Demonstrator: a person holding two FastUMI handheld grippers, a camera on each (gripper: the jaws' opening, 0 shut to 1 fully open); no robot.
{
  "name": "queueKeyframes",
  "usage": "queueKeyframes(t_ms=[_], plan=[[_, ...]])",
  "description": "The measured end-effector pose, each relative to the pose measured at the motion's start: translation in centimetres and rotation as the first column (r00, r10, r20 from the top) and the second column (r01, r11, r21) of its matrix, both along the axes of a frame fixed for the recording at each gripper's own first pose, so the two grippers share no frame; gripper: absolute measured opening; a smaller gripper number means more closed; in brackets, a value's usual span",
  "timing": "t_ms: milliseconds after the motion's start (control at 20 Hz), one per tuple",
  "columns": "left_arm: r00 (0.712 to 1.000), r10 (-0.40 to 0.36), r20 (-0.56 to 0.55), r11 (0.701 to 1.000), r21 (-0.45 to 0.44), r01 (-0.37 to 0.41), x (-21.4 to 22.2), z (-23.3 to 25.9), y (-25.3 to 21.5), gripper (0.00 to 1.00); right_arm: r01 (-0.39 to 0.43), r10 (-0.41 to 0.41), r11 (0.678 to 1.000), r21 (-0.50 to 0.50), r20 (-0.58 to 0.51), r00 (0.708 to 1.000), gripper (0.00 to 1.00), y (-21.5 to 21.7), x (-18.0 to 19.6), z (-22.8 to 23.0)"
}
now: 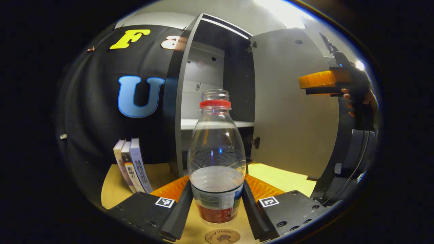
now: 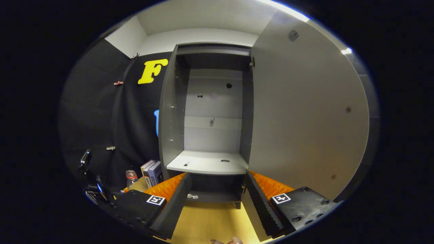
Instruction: Open the cabinet door with the right hand, grasp the bottle in the cabinet with the left hand and place it on the coaster, then close the cabinet door with the right hand.
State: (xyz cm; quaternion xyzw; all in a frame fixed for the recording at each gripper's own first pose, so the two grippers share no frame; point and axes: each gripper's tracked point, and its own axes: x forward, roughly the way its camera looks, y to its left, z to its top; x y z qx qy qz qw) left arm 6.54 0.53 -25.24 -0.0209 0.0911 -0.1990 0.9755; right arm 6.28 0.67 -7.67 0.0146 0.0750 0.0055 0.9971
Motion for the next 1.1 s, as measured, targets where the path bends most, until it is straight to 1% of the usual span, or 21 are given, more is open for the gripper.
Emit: queueKeyframes(t_ms=[100, 200, 400, 500, 600, 650, 800, 900, 950, 1000, 1100], plan=[[1.0, -0.01, 0.027, 1.0, -0.008, 0.01, -0.7, -1.6, -0.4, 0.75, -0.036, 0.039, 0.998, 0.052, -0.064, 0.997, 0.98, 1.5, 0.9, -3.1], [1.0, -0.016, 0.023, 1.0, -0.008, 0.017, -1.4, -3.7, -0.6, 0.75, -0.053, 0.065, 0.995, 0.088, -0.13, 0.989, 0.98, 2.5, 1.6, -6.3], [1.0, 0.006, -0.012, 1.0, -0.03, -0.006, -2.1, -8.2, -0.5, 0.75, -0.068, 0.092, 0.989, 0.128, -0.191, 0.977, 0.98, 3.1, 2.1, -9.6], [0.999, 0.011, -0.031, 0.999, -0.046, -0.012, -2.4, -10.4, -0.6, 0.76, -0.087, 0.119, 0.987, 0.138, -0.242, 0.963, 0.97, 3.5, 2.2, -11.5], [0.999, 0.009, -0.043, 0.999, -0.03, -0.01, -2.9, -12.2, -0.7, 0.75, -0.1, 0.137, 0.984, 0.146, -0.273, 0.952, 0.97, 3.5, 2.1, -12.2], [0.999, 0.016, -0.042, 1.0, -0.018, -0.017, -3.2, -12.7, -0.5, 0.75, -0.103, 0.142, 0.983, 0.149, -0.275, 0.951, 0.98, 3.6, 2.2, -12.2], [1.0, 0.015, -0.019, 0.999, -0.031, -0.015, -3.5, -13.5, -0.7, 0.75, -0.107, 0.146, 0.983, 0.151, -0.277, 0.95, 0.98, 3.5, 2.1, -12.2], [0.999, 0.022, -0.025, 1.0, -0.014, -0.022, -3.7, -14.5, -0.3, 0.76, -0.123, 0.164, 0.981, 0.149, -0.3, 0.94, 0.98, 3.9, 1.7, -12.9], [1.0, 0.017, -0.001, 1.0, -0.014, -0.017, -3.8, -14.1, -0.4, 0.76, -0.133, 0.175, 0.98, 0.15, -0.312, 0.934, 0.98, 4.2, 1.4, -13.1], [1.0, 0.011, 0.005, 1.0, -0.01, -0.011, -3.8, -14.2, -0.5, 0.77, -0.143, 0.187, 0.978, 0.155, -0.325, 0.927, 0.98, 4.5, 1.2, -13.5], [1.0, -0.002, 0.006, 1.0, -0.009, 0.002, -3.9, -14.3, -0.5, 0.78, -0.154, 0.201, 0.975, 0.161, -0.338, 0.919, 0.98, 4.9, 0.8, -13.7]])
